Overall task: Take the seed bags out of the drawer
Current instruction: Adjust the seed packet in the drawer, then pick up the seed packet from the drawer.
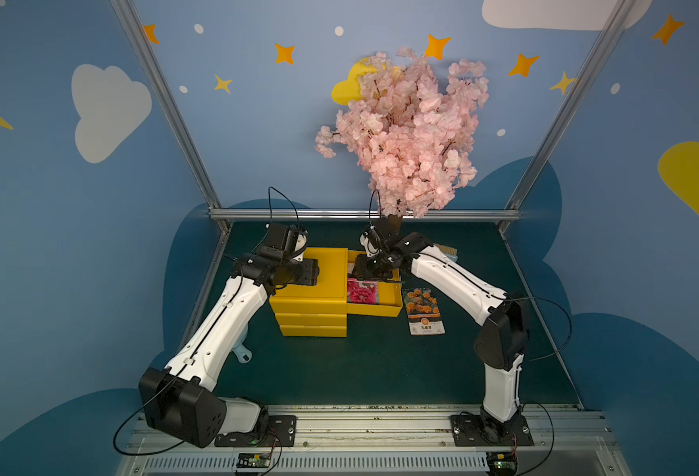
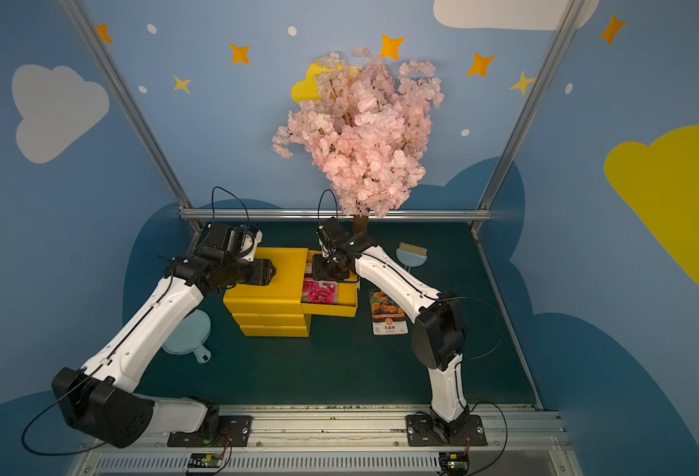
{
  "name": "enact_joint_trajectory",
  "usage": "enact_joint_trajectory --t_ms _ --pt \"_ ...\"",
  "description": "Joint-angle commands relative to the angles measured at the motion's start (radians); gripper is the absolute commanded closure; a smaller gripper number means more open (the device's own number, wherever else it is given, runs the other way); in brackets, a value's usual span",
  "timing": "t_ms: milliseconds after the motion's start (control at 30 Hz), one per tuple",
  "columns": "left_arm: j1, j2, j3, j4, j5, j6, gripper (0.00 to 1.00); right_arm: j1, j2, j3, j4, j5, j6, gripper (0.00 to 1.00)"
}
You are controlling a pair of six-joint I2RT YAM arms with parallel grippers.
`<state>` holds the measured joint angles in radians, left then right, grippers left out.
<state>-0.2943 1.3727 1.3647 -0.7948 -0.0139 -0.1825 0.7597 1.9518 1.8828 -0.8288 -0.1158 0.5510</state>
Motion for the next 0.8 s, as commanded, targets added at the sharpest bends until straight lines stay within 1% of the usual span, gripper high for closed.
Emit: enact_joint_trajectory --t_ms 0,200,333,767 --pt "0.006 0.037 -0.045 -0.109 0.030 -0.005 0.33 -0.005 -0.080 -0.009 -0.047 0.066 -0.036 0.50" --pt "0.007 0.041 -0.044 -0.110 0.032 -0.004 0.33 -0.001 -0.075 -0.016 -0.100 0.166 -0.080 0.42" --pt "0.008 0.042 -0.042 -0.110 0.035 -0.003 0.33 -0.001 -0.045 -0.011 -0.117 0.190 -0.082 0.40" --pt "0.008 0.043 -0.042 -0.110 0.031 0.000 0.33 -0.010 0.038 0.024 -0.125 0.195 -0.067 0.37"
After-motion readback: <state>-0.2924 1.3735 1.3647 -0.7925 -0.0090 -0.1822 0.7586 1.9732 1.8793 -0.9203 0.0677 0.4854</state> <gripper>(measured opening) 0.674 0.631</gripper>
